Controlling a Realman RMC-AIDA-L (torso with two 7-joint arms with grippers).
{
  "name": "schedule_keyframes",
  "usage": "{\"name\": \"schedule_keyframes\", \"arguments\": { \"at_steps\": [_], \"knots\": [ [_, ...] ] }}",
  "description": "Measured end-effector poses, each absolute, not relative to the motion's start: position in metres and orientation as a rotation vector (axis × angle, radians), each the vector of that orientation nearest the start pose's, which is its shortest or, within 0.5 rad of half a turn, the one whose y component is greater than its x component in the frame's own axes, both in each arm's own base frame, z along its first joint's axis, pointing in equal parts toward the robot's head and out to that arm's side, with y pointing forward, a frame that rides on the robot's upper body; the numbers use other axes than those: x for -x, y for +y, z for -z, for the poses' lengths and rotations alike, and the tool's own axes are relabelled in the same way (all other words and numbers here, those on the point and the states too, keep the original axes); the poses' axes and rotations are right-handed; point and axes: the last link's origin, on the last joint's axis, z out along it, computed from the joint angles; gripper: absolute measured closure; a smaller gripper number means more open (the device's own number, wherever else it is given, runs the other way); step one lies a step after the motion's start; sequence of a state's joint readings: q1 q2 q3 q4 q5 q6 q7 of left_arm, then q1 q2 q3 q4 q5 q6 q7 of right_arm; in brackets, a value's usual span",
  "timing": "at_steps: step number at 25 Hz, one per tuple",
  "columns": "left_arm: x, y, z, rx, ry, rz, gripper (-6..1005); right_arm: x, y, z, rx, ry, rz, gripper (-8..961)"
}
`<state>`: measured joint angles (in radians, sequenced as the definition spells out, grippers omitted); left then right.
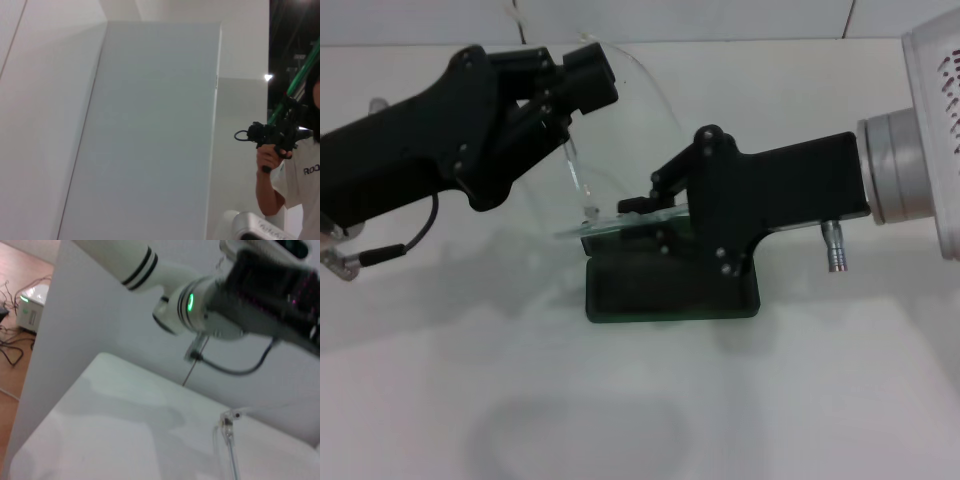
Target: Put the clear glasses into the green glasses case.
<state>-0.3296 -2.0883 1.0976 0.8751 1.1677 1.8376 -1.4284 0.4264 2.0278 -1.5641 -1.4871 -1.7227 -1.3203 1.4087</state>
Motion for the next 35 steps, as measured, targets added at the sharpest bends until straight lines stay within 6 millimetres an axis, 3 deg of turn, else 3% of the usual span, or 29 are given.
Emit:
{"name": "schedule_keyframes", "arguments": {
  "at_steps": [4,35],
  "knots": [
    [0.189,0.280,-0.042,2.570,-0.285,1.608,900,-0.082,0.302,0.014,2.819,-0.723,-0.547,836],
    [0.199,0.271,-0.028,2.646,-0.341,1.590,900,-0.076,0.290,0.013,2.782,-0.793,-0.656,835]
  ]
}}
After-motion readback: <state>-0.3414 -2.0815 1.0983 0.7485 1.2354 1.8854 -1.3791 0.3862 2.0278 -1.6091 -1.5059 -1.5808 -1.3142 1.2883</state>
